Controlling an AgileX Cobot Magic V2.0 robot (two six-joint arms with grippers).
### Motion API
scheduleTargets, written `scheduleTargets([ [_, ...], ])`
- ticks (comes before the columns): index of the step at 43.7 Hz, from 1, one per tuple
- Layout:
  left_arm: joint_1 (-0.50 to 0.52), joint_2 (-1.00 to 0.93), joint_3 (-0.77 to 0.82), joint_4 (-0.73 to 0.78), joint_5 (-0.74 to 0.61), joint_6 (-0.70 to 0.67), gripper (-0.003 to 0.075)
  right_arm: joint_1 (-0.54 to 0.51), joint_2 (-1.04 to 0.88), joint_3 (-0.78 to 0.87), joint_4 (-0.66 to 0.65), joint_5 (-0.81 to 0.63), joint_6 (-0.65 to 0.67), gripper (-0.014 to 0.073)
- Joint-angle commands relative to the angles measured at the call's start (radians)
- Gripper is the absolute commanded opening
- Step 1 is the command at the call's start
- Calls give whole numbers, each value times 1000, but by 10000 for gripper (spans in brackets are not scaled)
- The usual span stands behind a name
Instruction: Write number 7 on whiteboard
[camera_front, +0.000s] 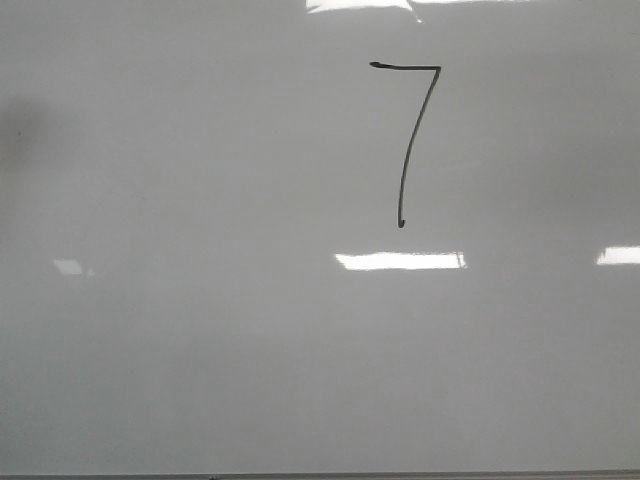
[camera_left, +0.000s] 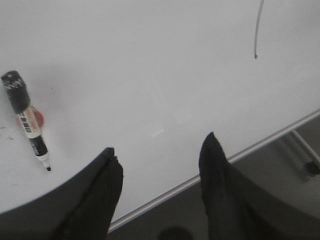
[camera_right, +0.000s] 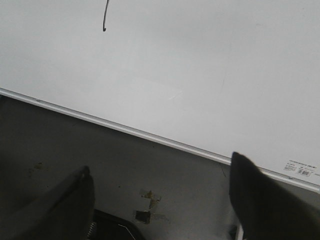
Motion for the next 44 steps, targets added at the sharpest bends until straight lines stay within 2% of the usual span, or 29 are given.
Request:
scheduleTargets([
  [1, -42, -52, 20, -8, -54, 0, 354, -4, 5, -13, -10, -70, -14, 580],
  [6, -52, -68, 44, -8, -54, 0, 353, -4, 5, -10, -9, -75, -24, 578],
  [9, -52, -68, 48, -8, -54, 0, 330, -4, 5, -10, -9, -73, -27, 521],
  [12, -52, -68, 48, -8, -56, 0, 268, -4, 5, -10, -9, -73, -27, 392],
  [18, -52, -68, 48, -8, -82, 0, 103, -4, 5, -10, -9, -73, -27, 75],
  [22, -52, -68, 48, -8, -101, 0, 6, -4, 5, -10, -9, -73, -27, -67],
  [24, -52, -68, 48, -8, -104, 0, -20, -4, 5, -10, -9, -73, -27, -63],
  [44, -52, -68, 48, -6, -116, 0, -20, -4, 5, -10, -8, -81, -27, -69],
])
